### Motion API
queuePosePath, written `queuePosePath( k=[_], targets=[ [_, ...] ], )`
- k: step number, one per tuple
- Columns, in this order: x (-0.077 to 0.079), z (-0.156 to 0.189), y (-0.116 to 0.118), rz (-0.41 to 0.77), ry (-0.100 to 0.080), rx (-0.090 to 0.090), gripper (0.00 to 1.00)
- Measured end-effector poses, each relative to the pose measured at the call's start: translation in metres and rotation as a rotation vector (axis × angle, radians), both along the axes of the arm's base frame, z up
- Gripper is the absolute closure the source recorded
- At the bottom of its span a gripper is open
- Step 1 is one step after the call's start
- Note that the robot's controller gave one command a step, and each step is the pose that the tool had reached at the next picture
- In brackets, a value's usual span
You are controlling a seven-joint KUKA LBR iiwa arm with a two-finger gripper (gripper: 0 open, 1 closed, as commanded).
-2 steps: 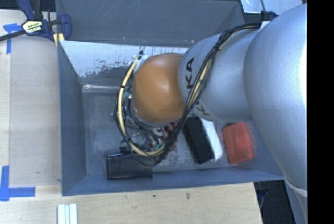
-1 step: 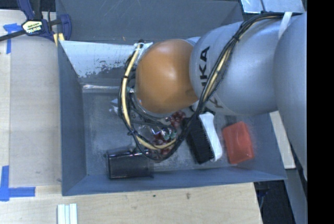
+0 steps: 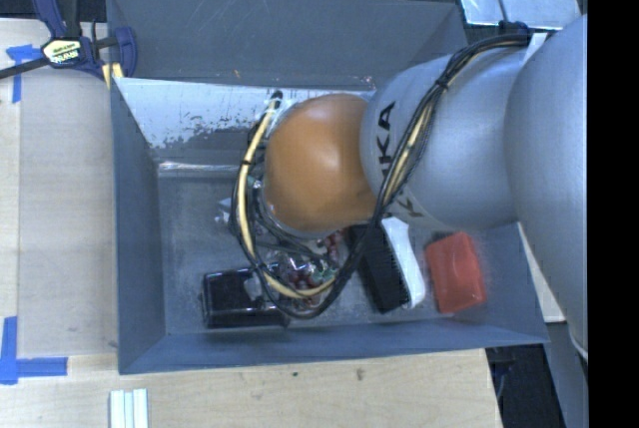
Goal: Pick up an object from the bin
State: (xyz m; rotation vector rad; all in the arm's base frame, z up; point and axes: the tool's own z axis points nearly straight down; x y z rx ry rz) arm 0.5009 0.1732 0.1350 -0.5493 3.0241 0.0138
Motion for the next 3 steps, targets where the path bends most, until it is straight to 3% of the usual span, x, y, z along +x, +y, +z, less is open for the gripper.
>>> queuePosePath(
  k=[1, 3],
  targets=[
    [-0.0001, -0.0174, -0.002, -0.016, -0.002, 0.003, 1.0],
    [-0.0001, -0.0176, -0.0023, -0.018, -0.001, 0.003, 1.0]
  ],
)
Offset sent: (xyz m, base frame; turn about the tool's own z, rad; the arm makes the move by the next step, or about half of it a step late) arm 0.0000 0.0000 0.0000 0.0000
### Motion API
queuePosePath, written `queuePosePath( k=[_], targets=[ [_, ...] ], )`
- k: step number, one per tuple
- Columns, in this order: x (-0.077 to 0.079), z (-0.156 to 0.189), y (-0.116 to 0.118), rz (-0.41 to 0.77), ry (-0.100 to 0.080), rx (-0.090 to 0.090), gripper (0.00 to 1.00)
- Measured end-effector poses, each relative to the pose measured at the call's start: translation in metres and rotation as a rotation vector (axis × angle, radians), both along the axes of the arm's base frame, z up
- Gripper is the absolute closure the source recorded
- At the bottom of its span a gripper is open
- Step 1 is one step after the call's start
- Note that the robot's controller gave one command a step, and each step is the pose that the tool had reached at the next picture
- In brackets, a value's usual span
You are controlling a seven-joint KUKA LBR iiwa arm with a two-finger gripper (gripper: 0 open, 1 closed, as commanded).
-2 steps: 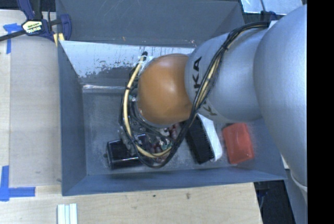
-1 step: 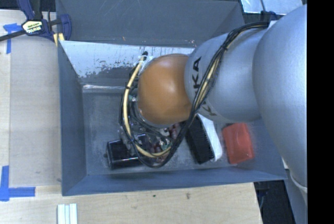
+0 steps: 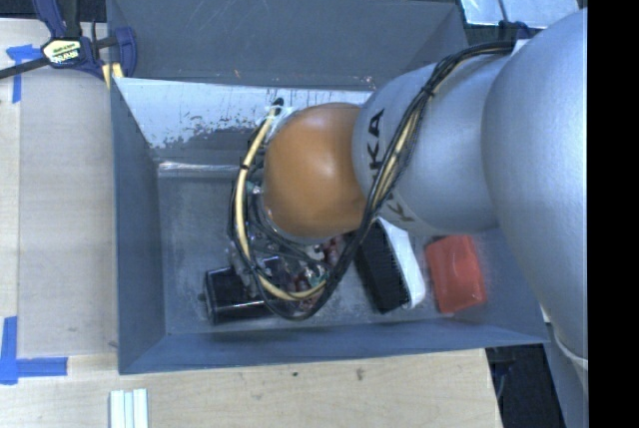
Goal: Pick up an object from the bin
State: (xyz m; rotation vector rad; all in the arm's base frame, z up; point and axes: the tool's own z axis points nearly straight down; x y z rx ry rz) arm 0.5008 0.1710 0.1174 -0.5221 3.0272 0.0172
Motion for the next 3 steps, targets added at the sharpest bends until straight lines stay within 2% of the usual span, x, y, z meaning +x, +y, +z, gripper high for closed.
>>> queuePosePath(
  k=[3],
  targets=[
    [0.0, -0.0001, -0.0002, -0.001, 0.001, 0.0, 1.0]
  ],
)
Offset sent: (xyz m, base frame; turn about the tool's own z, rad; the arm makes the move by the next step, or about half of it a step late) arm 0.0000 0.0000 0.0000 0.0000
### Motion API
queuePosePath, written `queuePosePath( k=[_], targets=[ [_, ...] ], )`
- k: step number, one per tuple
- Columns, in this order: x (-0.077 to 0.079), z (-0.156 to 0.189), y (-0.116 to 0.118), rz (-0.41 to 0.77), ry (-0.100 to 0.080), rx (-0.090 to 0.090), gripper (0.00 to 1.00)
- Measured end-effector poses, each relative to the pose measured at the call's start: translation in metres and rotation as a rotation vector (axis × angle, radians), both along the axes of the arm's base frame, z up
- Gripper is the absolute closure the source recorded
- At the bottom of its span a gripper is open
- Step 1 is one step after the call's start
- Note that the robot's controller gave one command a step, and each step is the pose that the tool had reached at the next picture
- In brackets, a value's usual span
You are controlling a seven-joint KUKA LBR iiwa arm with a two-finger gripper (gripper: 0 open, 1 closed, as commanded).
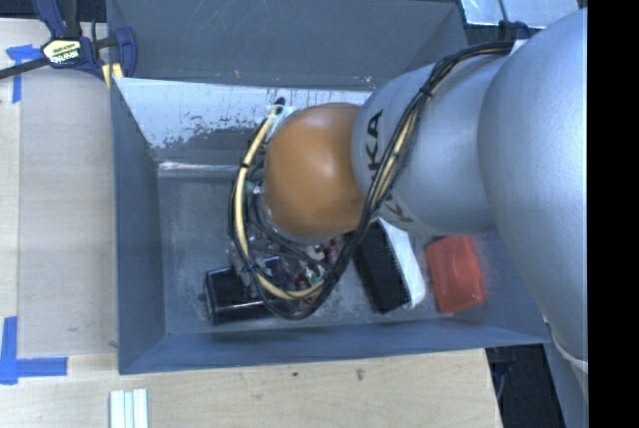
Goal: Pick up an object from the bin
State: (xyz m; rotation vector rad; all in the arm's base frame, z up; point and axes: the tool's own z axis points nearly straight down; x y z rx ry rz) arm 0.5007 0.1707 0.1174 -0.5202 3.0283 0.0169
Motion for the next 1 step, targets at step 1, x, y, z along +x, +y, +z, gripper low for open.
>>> queuePosePath(
  k=[1],
  targets=[
    [0.0, 0.0, 0.0, 0.0, 0.0, 0.0, 1.0]
  ],
)
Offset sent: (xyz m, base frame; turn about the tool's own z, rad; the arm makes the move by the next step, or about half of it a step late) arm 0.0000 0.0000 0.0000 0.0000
